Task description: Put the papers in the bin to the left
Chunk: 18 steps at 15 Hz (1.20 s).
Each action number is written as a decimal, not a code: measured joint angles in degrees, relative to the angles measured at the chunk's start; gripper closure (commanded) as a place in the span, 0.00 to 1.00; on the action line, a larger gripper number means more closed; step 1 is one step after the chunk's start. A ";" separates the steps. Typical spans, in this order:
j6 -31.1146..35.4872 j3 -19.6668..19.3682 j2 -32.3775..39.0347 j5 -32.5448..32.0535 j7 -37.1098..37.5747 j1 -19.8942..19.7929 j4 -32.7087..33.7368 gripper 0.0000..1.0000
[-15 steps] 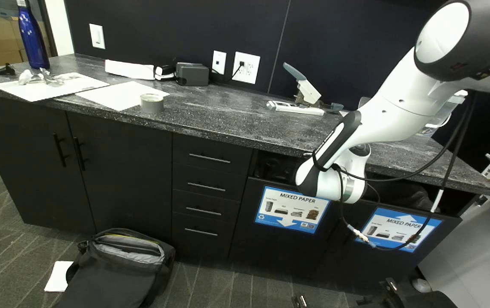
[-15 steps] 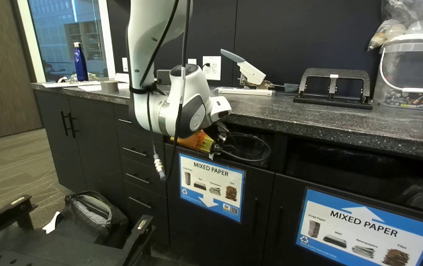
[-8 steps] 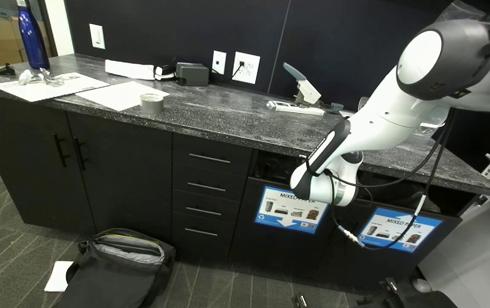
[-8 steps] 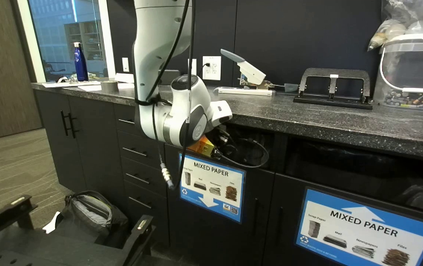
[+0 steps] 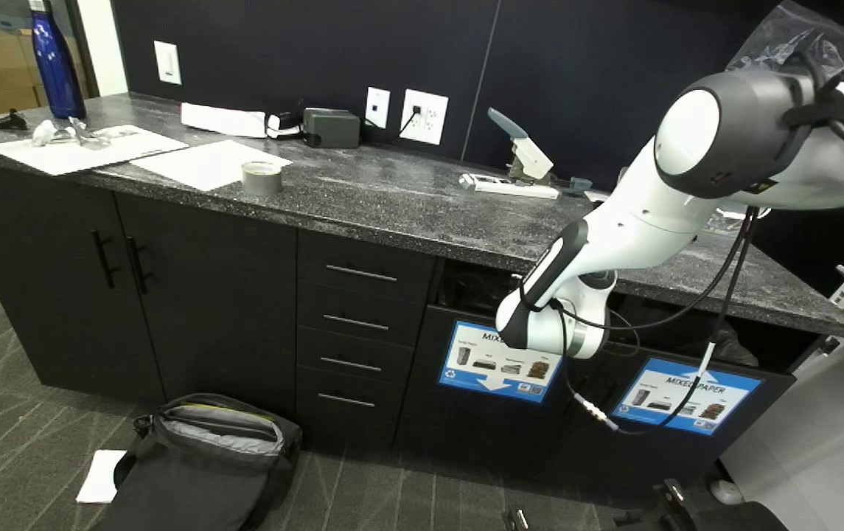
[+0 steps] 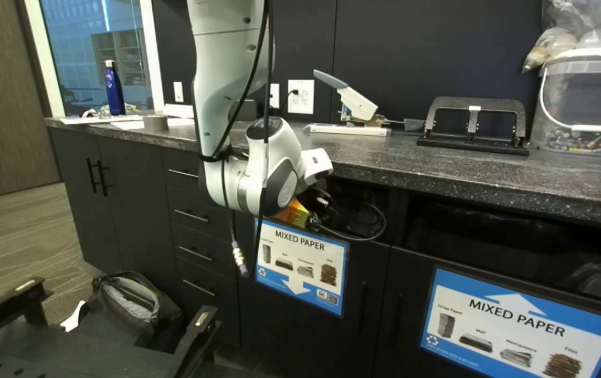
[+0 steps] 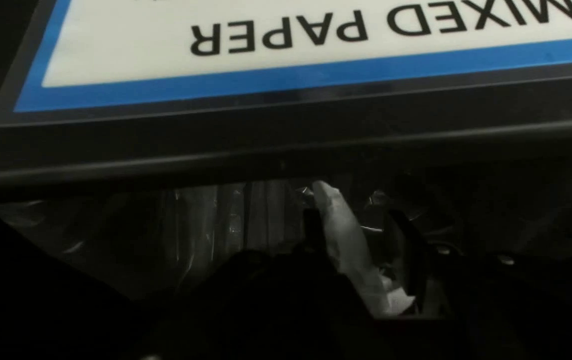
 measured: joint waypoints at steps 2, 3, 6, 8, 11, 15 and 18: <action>-0.01 -0.66 0.12 0.59 -0.06 0.70 0.09 0.14; -0.02 -0.92 0.16 0.72 -0.07 0.94 0.12 0.08; -0.12 -1.34 0.18 0.83 -0.16 1.33 0.12 0.00; -0.49 -1.42 0.06 0.83 -0.53 1.39 0.02 0.00; -3.42 -0.94 -1.50 -0.48 -0.70 1.21 -1.16 0.00; -12.32 -0.04 -5.84 -1.84 -0.76 0.92 -4.10 0.00; -15.47 -0.03 -9.73 -1.84 -0.83 0.93 -7.61 0.00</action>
